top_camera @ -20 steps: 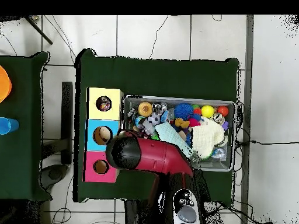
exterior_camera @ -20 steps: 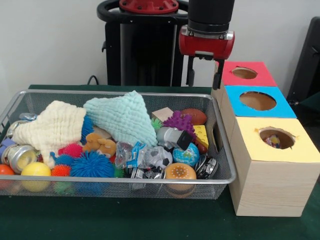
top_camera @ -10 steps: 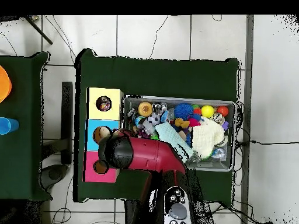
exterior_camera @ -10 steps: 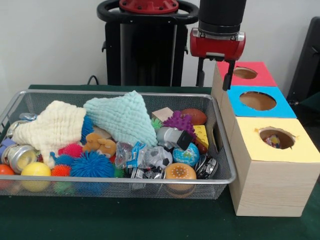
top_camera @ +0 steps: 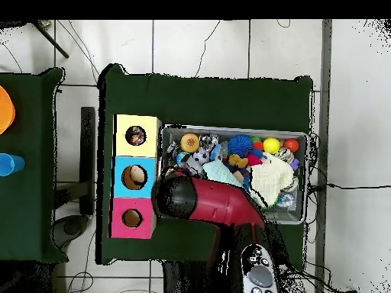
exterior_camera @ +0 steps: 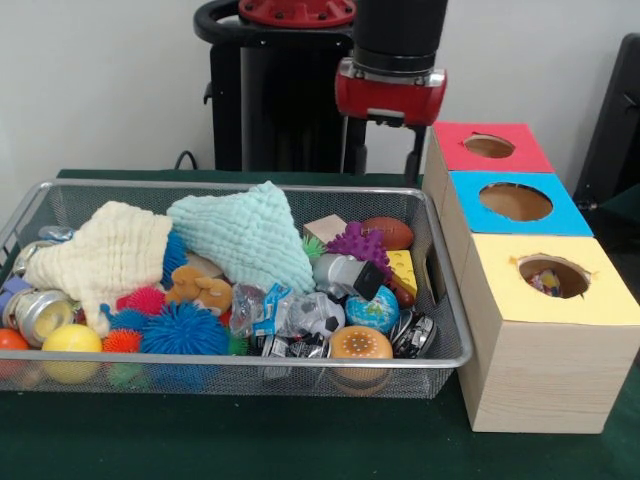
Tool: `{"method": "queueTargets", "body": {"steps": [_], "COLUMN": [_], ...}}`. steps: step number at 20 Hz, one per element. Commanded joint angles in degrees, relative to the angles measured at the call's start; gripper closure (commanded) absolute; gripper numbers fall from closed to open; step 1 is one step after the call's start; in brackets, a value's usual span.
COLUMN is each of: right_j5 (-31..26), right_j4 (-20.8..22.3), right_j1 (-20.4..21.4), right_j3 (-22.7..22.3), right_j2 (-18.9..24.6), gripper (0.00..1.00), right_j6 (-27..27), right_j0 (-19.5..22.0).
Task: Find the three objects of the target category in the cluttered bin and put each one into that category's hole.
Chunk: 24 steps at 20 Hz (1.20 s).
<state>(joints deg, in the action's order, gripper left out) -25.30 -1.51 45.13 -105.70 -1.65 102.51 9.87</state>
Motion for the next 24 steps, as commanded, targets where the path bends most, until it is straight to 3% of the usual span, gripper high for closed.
{"method": "queueTargets", "body": {"steps": [1, 18, 24], "right_j5": [3.44, 9.04, 14.42], "right_j4": [4.35, 8.38, 6.74], "right_j1": [-1.11, -2.33, -4.44], "right_j3": [-5.96, -8.23, -13.25], "right_j2": [6.22, 6.84, 12.25], "gripper": [0.00, 0.00, 0.00], "right_j6": [-0.92, 3.86, 5.15], "right_j0": [5.57, 5.67, 10.27]}}
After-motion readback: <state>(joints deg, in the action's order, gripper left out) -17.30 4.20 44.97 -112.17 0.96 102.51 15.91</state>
